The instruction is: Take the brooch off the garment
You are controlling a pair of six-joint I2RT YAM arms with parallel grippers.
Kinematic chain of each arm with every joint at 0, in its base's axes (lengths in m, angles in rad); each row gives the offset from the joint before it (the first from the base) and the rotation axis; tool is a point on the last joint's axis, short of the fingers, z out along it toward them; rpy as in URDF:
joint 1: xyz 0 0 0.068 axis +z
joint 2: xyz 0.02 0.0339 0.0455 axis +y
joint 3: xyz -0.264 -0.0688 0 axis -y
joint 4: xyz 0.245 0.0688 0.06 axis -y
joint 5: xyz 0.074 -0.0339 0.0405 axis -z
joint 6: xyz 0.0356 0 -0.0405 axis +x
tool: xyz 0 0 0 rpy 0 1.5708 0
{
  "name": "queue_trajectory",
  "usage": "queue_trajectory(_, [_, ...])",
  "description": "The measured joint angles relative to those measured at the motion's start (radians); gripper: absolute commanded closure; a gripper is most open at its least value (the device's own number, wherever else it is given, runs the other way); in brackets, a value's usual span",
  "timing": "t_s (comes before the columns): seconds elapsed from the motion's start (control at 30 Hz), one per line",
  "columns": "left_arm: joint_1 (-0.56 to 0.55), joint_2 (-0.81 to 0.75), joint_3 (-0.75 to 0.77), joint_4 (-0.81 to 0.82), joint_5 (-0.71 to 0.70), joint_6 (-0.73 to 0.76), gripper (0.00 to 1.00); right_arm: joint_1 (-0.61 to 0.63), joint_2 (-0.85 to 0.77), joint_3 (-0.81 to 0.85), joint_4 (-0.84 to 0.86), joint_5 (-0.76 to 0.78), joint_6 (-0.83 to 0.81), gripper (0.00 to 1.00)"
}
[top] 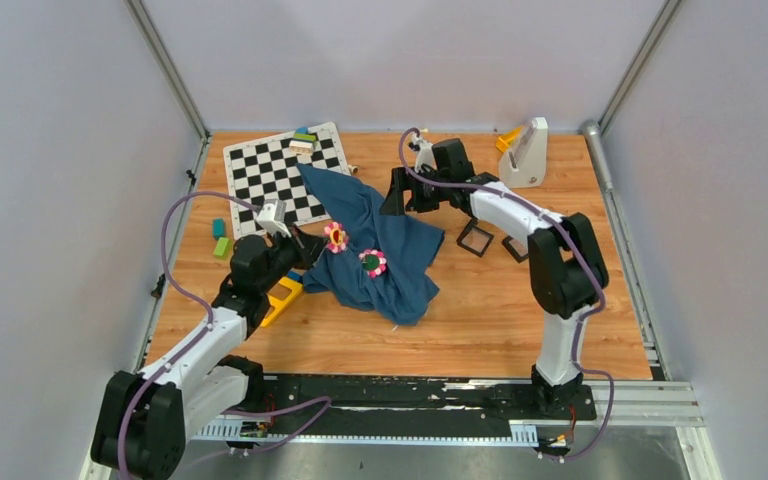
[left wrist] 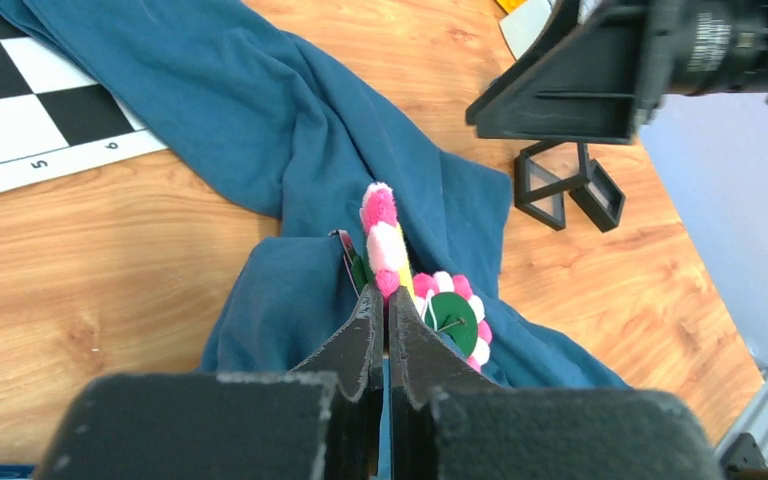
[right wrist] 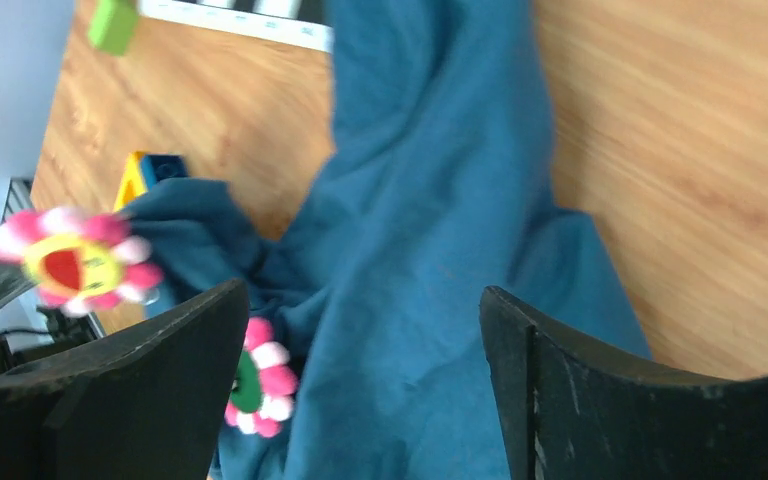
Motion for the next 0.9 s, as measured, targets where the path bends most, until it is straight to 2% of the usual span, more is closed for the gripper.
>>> queue_trajectory(0.03, [0.0,-0.002,0.002,-0.003,-0.006,0.006,0.9,-0.009,0.043,0.042,-0.045,0.005,0.028,0.11])
queue_trajectory(0.07, [0.0,-0.007,0.005,-0.013,-0.014,0.014,0.74,-0.019,0.083,0.074,-0.086,0.016,0.053,0.11])
queue_trajectory(0.13, [0.0,-0.024,0.011,-0.042,-0.027,0.026,0.58,-0.021,0.139,0.102,-0.154,0.047,0.09,0.14])
queue_trajectory(0.17, [0.0,-0.035,0.015,-0.06,-0.037,0.03,0.54,-0.016,0.154,0.104,-0.18,0.056,0.101,0.16])
queue_trajectory(0.23, [0.0,-0.055,0.033,-0.113,-0.056,0.036,0.38,-0.002,0.181,0.106,-0.223,0.068,0.122,0.18])
queue_trajectory(0.27, [0.0,-0.063,0.048,-0.149,-0.069,0.036,0.24,0.008,0.196,0.107,-0.241,0.072,0.134,0.19])
queue_trajectory(0.33, [0.0,-0.071,0.074,-0.208,-0.091,0.04,0.13,0.018,0.216,0.111,-0.265,0.083,0.145,0.23])
queue_trajectory(0.43, [0.0,-0.071,0.105,-0.294,-0.11,0.029,0.08,0.029,0.229,0.127,-0.278,0.1,0.151,0.32])
queue_trajectory(0.53, [0.0,-0.047,0.111,-0.341,-0.103,0.016,0.07,0.03,0.238,0.14,-0.283,0.112,0.155,0.5])
queue_trajectory(0.6, [0.0,-0.008,0.111,-0.352,-0.09,0.01,0.06,0.03,0.249,0.148,-0.283,0.121,0.161,0.7])
queue_trajectory(0.67, [0.0,0.041,0.111,-0.36,-0.07,0.002,0.08,0.03,0.257,0.154,-0.285,0.127,0.164,0.96])
queue_trajectory(0.7, [0.0,0.063,0.111,-0.366,-0.061,-0.003,0.09,0.03,0.261,0.158,-0.286,0.129,0.166,1.0])
queue_trajectory(0.8, [0.0,0.095,0.111,-0.406,-0.024,-0.034,0.11,0.03,0.261,0.16,-0.284,0.13,0.171,1.0])
queue_trajectory(0.9, [-0.014,0.065,0.111,-0.453,-0.004,-0.079,0.17,0.034,0.248,0.149,-0.279,0.131,0.169,1.0])
